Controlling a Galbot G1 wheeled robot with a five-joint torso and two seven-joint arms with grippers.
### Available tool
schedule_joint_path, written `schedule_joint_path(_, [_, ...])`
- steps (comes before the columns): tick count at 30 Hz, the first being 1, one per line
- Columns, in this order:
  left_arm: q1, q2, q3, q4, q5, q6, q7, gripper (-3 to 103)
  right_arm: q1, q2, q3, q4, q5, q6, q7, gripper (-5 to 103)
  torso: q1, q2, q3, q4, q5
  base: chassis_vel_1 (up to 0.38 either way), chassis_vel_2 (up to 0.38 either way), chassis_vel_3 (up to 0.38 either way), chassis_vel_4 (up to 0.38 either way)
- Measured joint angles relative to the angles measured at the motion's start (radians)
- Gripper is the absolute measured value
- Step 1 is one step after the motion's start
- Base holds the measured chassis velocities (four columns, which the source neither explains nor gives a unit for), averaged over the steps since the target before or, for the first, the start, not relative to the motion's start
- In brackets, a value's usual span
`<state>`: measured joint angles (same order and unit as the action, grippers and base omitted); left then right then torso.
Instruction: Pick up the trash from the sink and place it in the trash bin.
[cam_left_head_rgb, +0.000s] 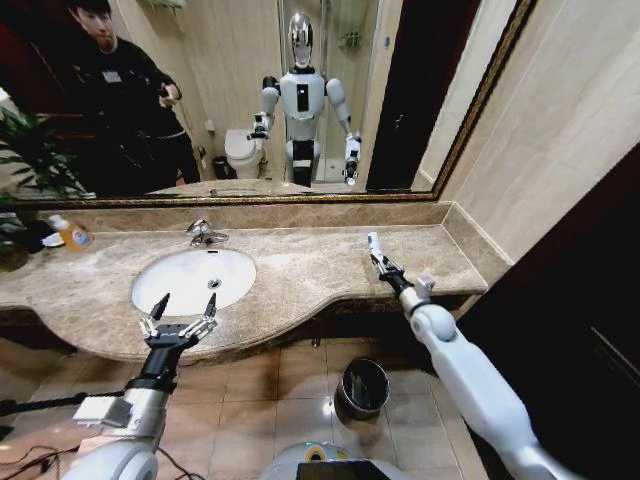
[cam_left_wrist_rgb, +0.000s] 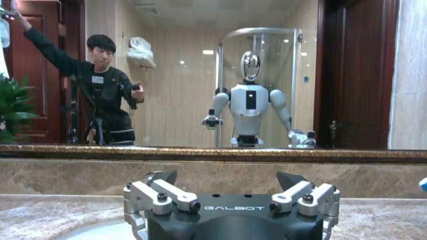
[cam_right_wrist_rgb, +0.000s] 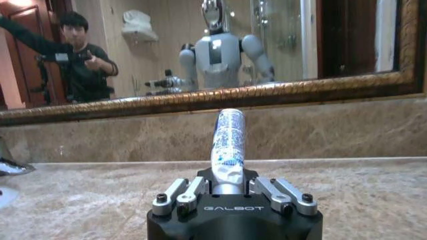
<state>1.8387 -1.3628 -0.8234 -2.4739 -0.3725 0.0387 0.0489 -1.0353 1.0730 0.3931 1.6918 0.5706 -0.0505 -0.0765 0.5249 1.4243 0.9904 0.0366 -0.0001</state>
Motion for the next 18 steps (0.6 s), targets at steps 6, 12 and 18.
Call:
schedule_joint_path(6, [0.0, 0.0, 0.0, 0.0, 0.0, 0.0, 0.0, 100, -0.08, 0.017, 0.062, 0.048, -0.016, 0.041, -0.033, 25, 0.0, 0.0, 0.0, 0.0, 0.0001, 0.0, 0.0, 0.0, 0.0])
schedule_joint_path(12, [0.0, 0.0, 0.0, 0.0, 0.0, 0.0, 0.0, 100, -0.149, 0.016, 0.091, 0.093, -0.008, 0.066, -0.033, 25, 0.0, 0.0, 0.0, 0.0002, 0.0002, 0.0, 0.0, 0.0, 0.0])
schedule_joint_path(18, [0.0, 0.0, 0.0, 0.0, 0.0, 0.0, 0.0, 100, -0.251, 0.003, 0.138, 0.16, 0.001, 0.102, -0.044, 25, 0.0, 0.0, 0.0, 0.0001, -0.0001, 0.0, 0.0, 0.0, 0.0])
